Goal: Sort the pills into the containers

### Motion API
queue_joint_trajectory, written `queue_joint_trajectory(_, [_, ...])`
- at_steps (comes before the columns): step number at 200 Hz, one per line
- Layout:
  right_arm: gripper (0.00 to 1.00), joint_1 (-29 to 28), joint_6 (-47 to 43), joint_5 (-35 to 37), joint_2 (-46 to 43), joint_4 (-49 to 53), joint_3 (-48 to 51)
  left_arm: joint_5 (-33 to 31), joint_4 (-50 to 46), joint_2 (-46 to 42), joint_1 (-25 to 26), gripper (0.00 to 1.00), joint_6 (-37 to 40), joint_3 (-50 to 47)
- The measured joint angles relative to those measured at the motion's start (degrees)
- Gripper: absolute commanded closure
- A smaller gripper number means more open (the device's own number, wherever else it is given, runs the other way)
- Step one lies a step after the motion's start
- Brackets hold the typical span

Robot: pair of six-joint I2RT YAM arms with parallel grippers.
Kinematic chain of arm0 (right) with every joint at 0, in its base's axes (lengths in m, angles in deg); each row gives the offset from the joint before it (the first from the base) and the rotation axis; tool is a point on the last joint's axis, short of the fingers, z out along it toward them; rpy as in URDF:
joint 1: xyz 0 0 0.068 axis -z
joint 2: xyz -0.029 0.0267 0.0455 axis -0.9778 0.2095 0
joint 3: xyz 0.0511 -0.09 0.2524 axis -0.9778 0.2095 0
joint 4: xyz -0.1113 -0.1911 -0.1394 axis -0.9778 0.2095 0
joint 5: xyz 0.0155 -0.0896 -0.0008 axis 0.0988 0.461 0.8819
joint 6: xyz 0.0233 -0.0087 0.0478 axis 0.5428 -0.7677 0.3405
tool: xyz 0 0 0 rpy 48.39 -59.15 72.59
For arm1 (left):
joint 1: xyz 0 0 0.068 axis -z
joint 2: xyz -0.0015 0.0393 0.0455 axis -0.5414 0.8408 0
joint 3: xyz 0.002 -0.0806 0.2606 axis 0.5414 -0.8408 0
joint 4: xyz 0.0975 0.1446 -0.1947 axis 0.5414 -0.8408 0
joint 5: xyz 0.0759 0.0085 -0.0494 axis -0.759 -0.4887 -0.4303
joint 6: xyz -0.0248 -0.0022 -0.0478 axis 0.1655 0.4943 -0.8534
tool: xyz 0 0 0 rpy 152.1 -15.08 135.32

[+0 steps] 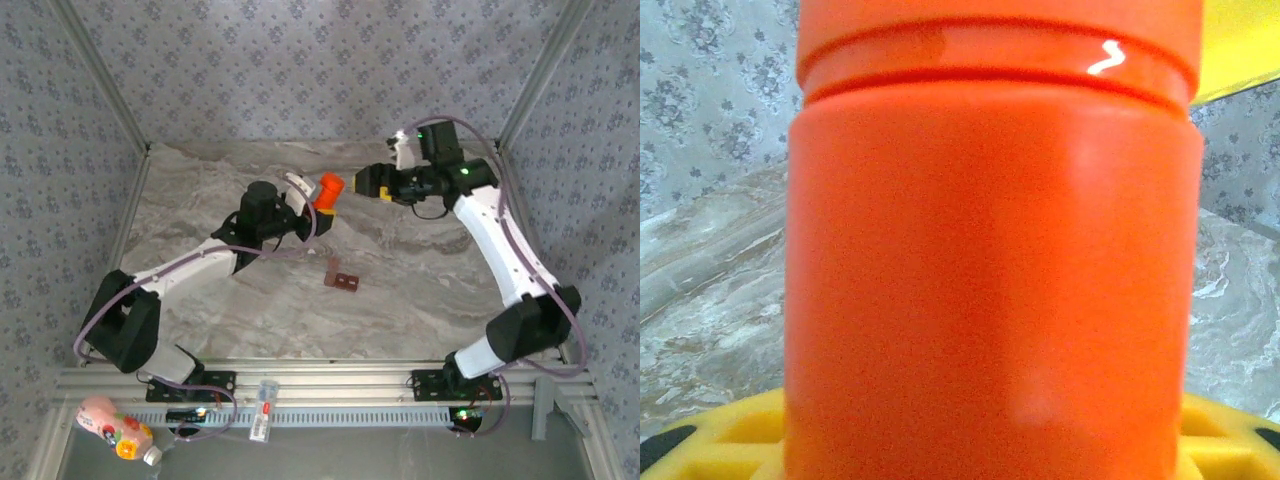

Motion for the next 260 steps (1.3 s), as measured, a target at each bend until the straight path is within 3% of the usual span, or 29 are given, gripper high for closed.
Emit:
queue_joint_trajectory(26, [0.19,-0.24,5.44,2.36,-4.22,-5.92,4.5,0.13,-1.11,-0.68,0.07,1.0,0.02,0.28])
queue_joint_trajectory(72, [0.2,-6.14,11.37,9.88,-4.72,-13.81,6.21,1.57,-1.73,-1.29,0.13,1.0,-0.04,0.28])
queue_joint_trajectory(141, [0.23,-11.19,13.18,11.76,-1.75,-17.79,5.01,3.74,-1.75,-2.08,0.24,1.0,-0.46,0.28])
queue_joint_trajectory(185, [0.35,-11.93,13.51,11.69,0.13,-18.23,4.87,4.11,-2.47,-2.08,0.57,1.0,-0.48,0.28])
queue_joint_trajectory(219, [0.55,-11.91,13.35,10.43,0.98,-18.78,4.26,4.13,-3.54,-2.08,0.55,1.0,-0.68,0.35])
queue_joint_trajectory(260, [0.63,-9.81,11.52,4.98,1.03,-21.2,5.25,4.04,-4.11,-2.08,0.55,1.0,-0.74,1.05])
